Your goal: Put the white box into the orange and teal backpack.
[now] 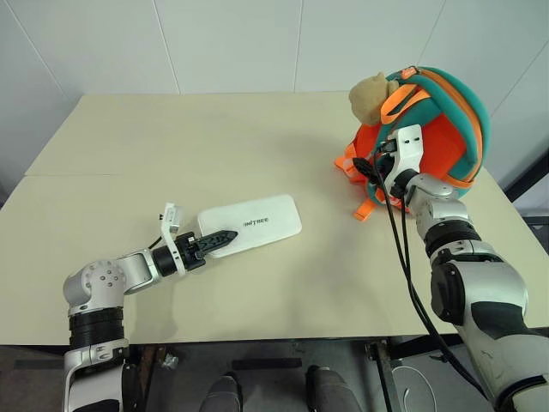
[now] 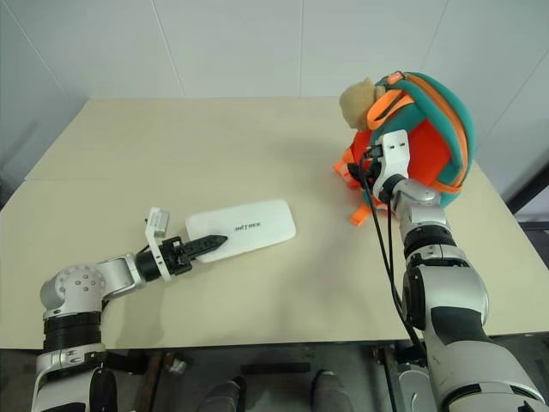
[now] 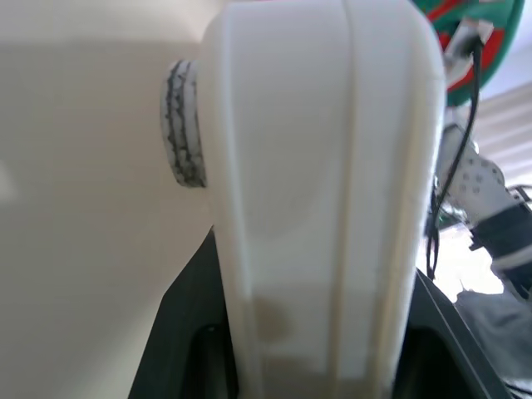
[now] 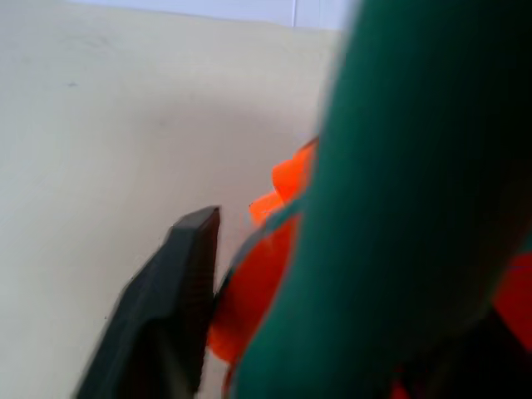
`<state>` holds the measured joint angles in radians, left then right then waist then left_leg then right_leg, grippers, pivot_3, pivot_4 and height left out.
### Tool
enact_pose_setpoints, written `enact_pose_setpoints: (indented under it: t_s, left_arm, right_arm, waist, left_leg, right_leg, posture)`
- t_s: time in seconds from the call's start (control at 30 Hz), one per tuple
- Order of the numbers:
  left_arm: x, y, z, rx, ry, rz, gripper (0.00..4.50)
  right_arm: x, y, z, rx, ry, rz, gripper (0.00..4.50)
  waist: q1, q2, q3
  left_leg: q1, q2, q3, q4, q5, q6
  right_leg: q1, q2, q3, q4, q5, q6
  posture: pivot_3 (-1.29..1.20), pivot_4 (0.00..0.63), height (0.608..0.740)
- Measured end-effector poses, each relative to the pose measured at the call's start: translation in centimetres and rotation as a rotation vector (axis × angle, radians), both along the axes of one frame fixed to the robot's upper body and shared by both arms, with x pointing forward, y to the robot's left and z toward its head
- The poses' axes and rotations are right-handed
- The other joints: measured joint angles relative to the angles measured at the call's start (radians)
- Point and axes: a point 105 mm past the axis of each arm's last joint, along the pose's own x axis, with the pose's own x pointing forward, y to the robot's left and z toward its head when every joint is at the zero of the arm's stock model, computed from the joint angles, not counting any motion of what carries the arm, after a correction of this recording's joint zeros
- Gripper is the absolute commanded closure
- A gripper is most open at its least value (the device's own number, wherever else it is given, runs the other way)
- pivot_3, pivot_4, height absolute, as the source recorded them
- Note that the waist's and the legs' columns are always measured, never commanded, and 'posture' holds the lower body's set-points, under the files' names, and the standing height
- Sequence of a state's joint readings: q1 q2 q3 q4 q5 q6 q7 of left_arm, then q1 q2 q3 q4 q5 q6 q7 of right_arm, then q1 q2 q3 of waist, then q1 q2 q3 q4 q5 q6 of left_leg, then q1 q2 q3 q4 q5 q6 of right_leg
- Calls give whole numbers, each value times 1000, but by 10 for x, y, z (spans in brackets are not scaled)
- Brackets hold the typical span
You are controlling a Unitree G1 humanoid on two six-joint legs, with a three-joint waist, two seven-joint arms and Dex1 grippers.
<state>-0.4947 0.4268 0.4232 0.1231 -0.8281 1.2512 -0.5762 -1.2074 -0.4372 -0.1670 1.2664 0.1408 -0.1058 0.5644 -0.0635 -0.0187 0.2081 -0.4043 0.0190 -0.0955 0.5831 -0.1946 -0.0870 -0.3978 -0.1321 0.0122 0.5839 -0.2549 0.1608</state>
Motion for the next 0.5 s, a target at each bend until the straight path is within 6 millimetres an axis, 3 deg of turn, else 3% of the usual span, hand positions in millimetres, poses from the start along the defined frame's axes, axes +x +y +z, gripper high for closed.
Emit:
enact_pose_setpoints:
  t_s: [0.1, 0.17, 0.23, 0.3, 0.43, 0.5]
  left_arm:
    - [1, 10, 4, 14, -34, 49, 3126]
    - [-2, 24, 7, 29, -64, 93, 3126]
    - [-2, 36, 12, 43, -90, 132, 3126]
    - [-3, 45, 15, 54, -109, 158, 3126]
    - [-5, 55, 24, 61, -172, 185, 3126]
    - [-6, 63, 30, 75, -207, 202, 3126]
  right_arm:
    - [-4, 16, 16, 44, -72, 108, 3840]
    - [-15, 39, 32, 109, -144, 302, 4293]
    - [-29, 56, 46, 115, -185, 484, 4334]
    - [-44, 65, 48, 89, -181, 618, 4334]
    - [-97, 85, 29, 72, -39, 939, 4334]
    - [-131, 88, 33, 68, 23, 1074, 4334]
  waist:
    - [-1, 0, 0]
    - [-8, 1, 1]
    - [-9, 1, 1]
    - [-7, 1, 1]
    - [8, 1, 1]
    - [16, 1, 1]
  left_leg:
    - [0, 0, 0, 0, 0, 0]
    - [0, 0, 0, -1, 0, 0]
    - [0, 0, -1, -2, 0, 0]
    - [0, 0, -1, -3, 0, -1]
    - [-4, 0, -1, -4, -1, -5]
    - [-11, 0, -1, -4, -1, -6]
  right_leg:
    - [0, 0, 0, 0, 0, 0]
    - [0, 0, 0, 0, 0, 1]
    - [-1, 1, 0, 1, -2, 1]
    - [-1, 1, 0, 4, -3, 1]
    - [-8, 1, 1, 9, -7, 1]
    - [-16, 1, 1, 11, -9, 1]
  posture:
    - [0, 150, 740]
    - [0, 150, 740]
    - [0, 150, 740]
    - [0, 150, 740]
    - [0, 150, 740]
    - [0, 150, 740]
